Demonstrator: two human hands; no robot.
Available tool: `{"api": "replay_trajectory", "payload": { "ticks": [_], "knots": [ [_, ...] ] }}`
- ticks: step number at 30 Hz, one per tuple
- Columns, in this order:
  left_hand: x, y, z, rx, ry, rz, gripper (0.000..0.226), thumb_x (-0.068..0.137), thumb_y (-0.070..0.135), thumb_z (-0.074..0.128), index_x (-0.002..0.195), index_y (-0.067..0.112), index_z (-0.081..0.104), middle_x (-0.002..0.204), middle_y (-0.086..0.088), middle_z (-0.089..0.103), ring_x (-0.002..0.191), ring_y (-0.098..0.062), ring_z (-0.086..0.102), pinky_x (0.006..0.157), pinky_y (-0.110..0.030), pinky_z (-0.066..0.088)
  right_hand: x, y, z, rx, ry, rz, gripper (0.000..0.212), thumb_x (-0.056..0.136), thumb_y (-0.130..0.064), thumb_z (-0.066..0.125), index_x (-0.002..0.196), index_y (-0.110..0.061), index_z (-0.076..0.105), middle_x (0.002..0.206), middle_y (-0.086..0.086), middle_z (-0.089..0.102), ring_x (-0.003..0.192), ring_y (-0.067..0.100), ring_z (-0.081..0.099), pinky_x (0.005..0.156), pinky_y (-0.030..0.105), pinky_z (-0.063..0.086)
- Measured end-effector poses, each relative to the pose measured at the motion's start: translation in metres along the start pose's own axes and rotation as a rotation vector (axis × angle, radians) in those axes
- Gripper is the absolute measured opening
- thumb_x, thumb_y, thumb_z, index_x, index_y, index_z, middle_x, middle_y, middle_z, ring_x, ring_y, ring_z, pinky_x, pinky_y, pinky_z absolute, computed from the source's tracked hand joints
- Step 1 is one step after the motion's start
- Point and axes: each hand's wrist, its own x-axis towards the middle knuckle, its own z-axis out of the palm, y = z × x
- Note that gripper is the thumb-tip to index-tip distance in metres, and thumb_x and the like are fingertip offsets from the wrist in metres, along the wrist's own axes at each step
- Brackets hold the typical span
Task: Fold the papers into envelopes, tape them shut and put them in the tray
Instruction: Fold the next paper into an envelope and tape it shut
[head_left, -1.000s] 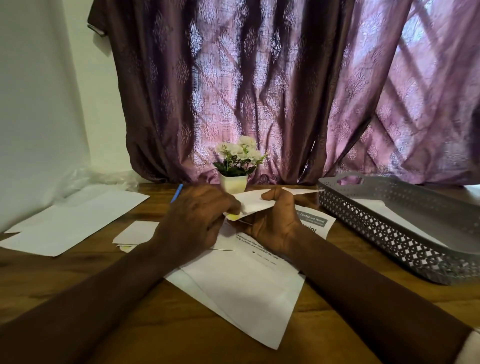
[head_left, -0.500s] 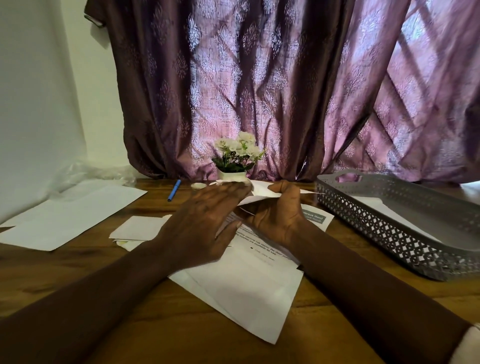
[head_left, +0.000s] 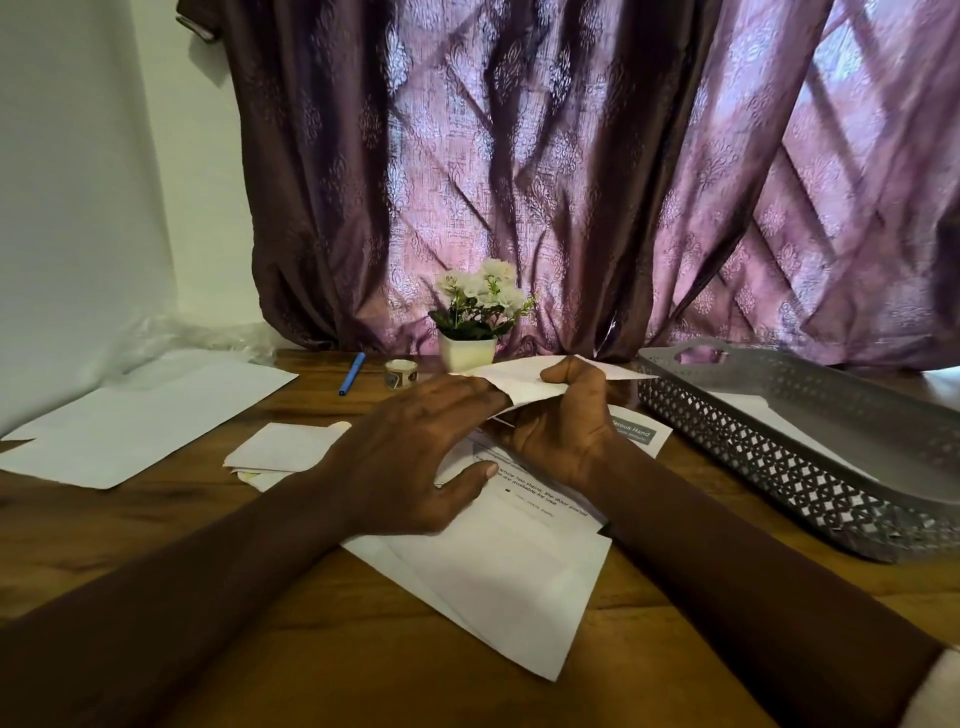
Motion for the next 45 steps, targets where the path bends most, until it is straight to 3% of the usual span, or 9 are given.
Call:
{"api": "replay_trajectory", "payload": {
  "ticks": [7, 13, 17, 21, 25, 31, 36, 40, 45],
  "knots": [
    [0.004, 0.007, -0.005, 0.176, -0.01, 0.026, 0.051, 0.085, 0.041, 0.07, 0.121, 0.005, 0.069, 0.115, -0.014, 0.075, 0.106, -0.031, 0.071, 0.098, -0.049, 0.052, 0.0, 0.002, -0.001, -0.056, -0.077, 0.071, 0.058, 0.07, -0.024, 0.041, 0.122, -0.003, 0.055, 0.111, 0.021, 0.064, 0.09, 0.033, 0.063, 0.091, 0.048, 0.052],
    [0.007, 0.003, 0.003, 0.064, 0.058, -0.007, 0.035, 0.072, 0.004, 0.084, 0.105, -0.001, 0.075, 0.095, -0.016, 0.077, 0.082, -0.031, 0.075, 0.073, -0.034, 0.059, -0.003, 0.003, 0.005, -0.095, -0.128, 0.108, 0.069, 0.081, -0.039, 0.054, 0.14, -0.004, 0.053, 0.125, 0.024, 0.056, 0.115, 0.037, 0.051, 0.102, 0.052, 0.041],
    [0.005, 0.005, 0.008, -0.299, 0.137, -0.151, 0.038, 0.095, 0.019, 0.058, 0.13, 0.004, 0.065, 0.126, -0.012, 0.071, 0.116, -0.025, 0.067, 0.094, -0.024, 0.052, 0.001, -0.003, 0.004, 0.06, -0.11, -0.041, 0.079, 0.084, -0.052, 0.066, 0.141, -0.001, 0.05, 0.12, 0.023, 0.052, 0.12, 0.04, 0.054, 0.111, 0.055, 0.044],
    [0.0, 0.011, 0.016, -0.274, -0.191, -0.204, 0.073, 0.092, 0.071, 0.042, 0.154, 0.036, 0.027, 0.156, 0.008, 0.044, 0.138, -0.006, 0.041, 0.11, -0.025, 0.038, 0.0, -0.006, 0.002, 0.112, -0.132, -0.106, 0.074, 0.077, -0.047, 0.072, 0.136, -0.005, 0.054, 0.119, 0.022, 0.054, 0.13, 0.046, 0.055, 0.116, 0.064, 0.037],
    [-0.001, 0.01, 0.018, -0.204, -0.27, -0.252, 0.067, 0.084, 0.08, 0.045, 0.134, 0.037, 0.039, 0.136, 0.009, 0.053, 0.113, -0.001, 0.046, 0.086, -0.014, 0.032, -0.002, 0.0, 0.001, 0.007, -0.14, -0.011, 0.047, 0.088, -0.036, 0.063, 0.123, -0.005, 0.059, 0.112, 0.021, 0.059, 0.11, 0.036, 0.056, 0.113, 0.055, 0.042],
    [-0.002, 0.011, 0.016, -0.209, -0.327, -0.278, 0.063, 0.074, 0.087, 0.041, 0.118, 0.044, 0.03, 0.126, 0.006, 0.057, 0.091, 0.011, 0.043, 0.072, -0.008, 0.025, -0.001, 0.005, 0.001, -0.079, -0.102, 0.043, 0.06, 0.087, -0.033, 0.06, 0.138, -0.002, 0.055, 0.118, 0.023, 0.056, 0.112, 0.037, 0.056, 0.109, 0.054, 0.044],
    [-0.003, 0.007, 0.019, -0.18, -0.428, -0.315, 0.078, 0.073, 0.091, 0.043, 0.128, 0.039, 0.025, 0.123, 0.017, 0.04, 0.094, 0.001, 0.039, 0.066, -0.005, 0.023, 0.002, 0.006, 0.001, -0.111, -0.144, -0.025, 0.038, 0.087, -0.047, 0.069, 0.103, -0.014, 0.078, 0.097, 0.01, 0.075, 0.087, 0.026, 0.075, 0.082, 0.042, 0.063],
    [-0.001, 0.01, 0.014, -0.264, -0.283, -0.309, 0.05, 0.078, 0.08, 0.053, 0.106, 0.039, 0.043, 0.095, 0.024, 0.04, 0.083, 0.001, 0.047, 0.061, -0.012, 0.027, 0.005, 0.01, 0.002, -0.067, -0.095, -0.018, 0.073, 0.059, -0.053, 0.085, 0.116, -0.01, 0.071, 0.106, 0.018, 0.068, 0.107, 0.034, 0.069, 0.1, 0.052, 0.052],
    [0.012, 0.001, -0.013, -0.606, 0.149, -0.112, 0.014, 0.093, 0.043, 0.065, 0.083, 0.034, 0.069, 0.073, 0.017, 0.067, 0.068, -0.011, 0.066, 0.059, -0.027, 0.052, 0.009, 0.002, -0.003, 0.047, -0.004, -0.082, 0.042, 0.088, -0.039, 0.069, 0.114, -0.008, 0.058, 0.093, 0.018, 0.06, 0.092, 0.033, 0.061, 0.104, 0.051, 0.047]
  ]
}}
